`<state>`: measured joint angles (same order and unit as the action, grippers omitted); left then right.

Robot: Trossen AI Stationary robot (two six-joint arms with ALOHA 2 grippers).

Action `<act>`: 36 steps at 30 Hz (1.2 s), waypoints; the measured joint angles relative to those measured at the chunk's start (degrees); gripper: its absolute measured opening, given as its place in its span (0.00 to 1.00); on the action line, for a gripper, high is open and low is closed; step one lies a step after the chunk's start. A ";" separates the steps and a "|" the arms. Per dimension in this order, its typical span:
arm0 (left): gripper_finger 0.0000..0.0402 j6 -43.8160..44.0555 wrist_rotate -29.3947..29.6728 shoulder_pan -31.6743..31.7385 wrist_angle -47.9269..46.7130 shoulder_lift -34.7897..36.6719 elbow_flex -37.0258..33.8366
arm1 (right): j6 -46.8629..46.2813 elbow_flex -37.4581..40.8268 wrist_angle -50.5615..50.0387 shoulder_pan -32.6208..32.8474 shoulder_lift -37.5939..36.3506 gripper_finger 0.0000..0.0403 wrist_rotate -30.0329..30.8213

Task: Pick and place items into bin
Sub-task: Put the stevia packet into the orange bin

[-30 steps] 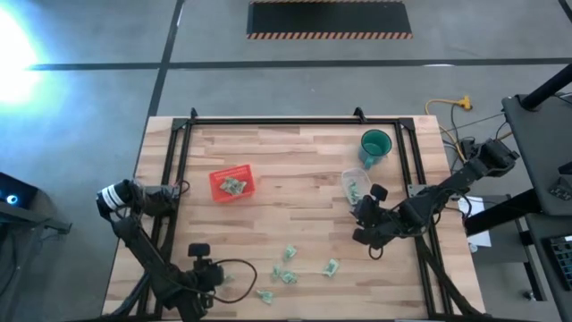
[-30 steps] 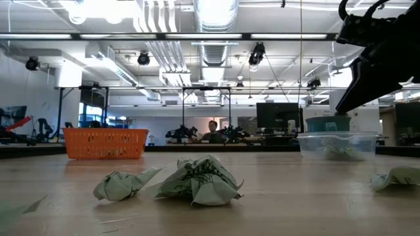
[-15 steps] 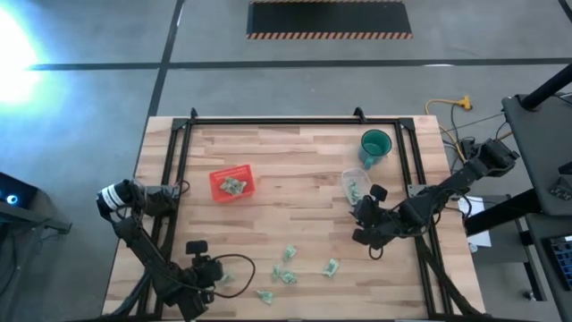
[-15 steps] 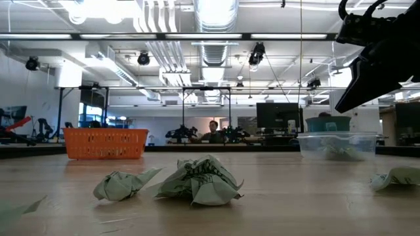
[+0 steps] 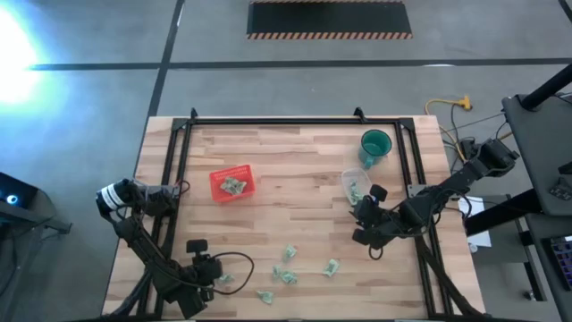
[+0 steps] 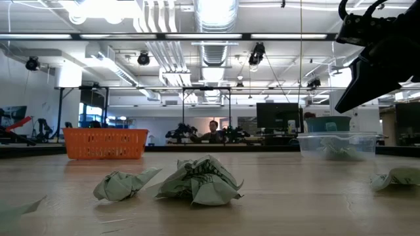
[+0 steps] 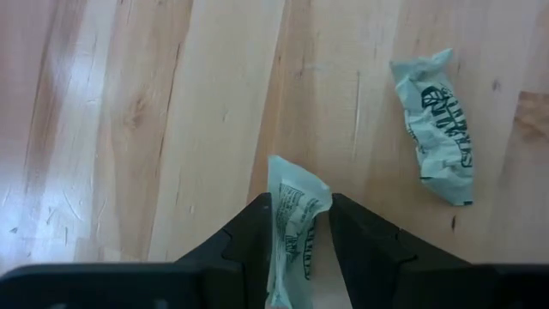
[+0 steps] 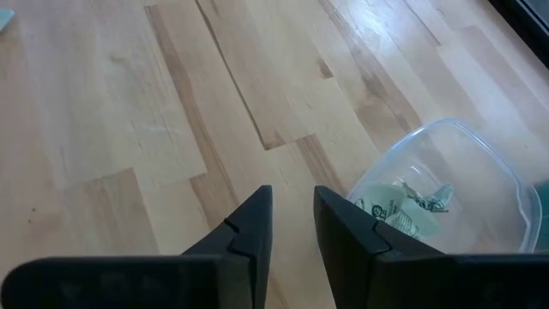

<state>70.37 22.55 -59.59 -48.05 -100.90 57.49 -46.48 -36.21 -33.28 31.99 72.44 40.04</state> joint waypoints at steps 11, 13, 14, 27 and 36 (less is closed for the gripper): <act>0.02 -0.66 -0.16 0.02 -0.64 -0.06 -0.11 | 0.02 0.23 0.57 0.00 0.00 0.17 0.03; 0.02 -0.66 -0.02 0.07 -1.19 -0.09 -0.17 | 0.03 0.45 0.70 0.00 0.00 0.17 0.05; 0.02 -0.66 0.05 0.07 -1.35 -0.09 -0.17 | 0.02 0.58 0.74 0.00 0.00 0.17 0.05; 0.00 -0.33 15.62 2.19 -17.78 0.36 2.65 | 0.15 2.48 2.65 0.00 0.00 0.17 0.55; 0.00 -1.50 28.13 12.23 -21.54 6.03 2.40 | 0.17 2.82 2.87 0.00 0.00 0.17 0.60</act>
<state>68.87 50.67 -47.36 -69.59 -94.87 59.89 -46.30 -33.39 -30.41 31.99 72.44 40.64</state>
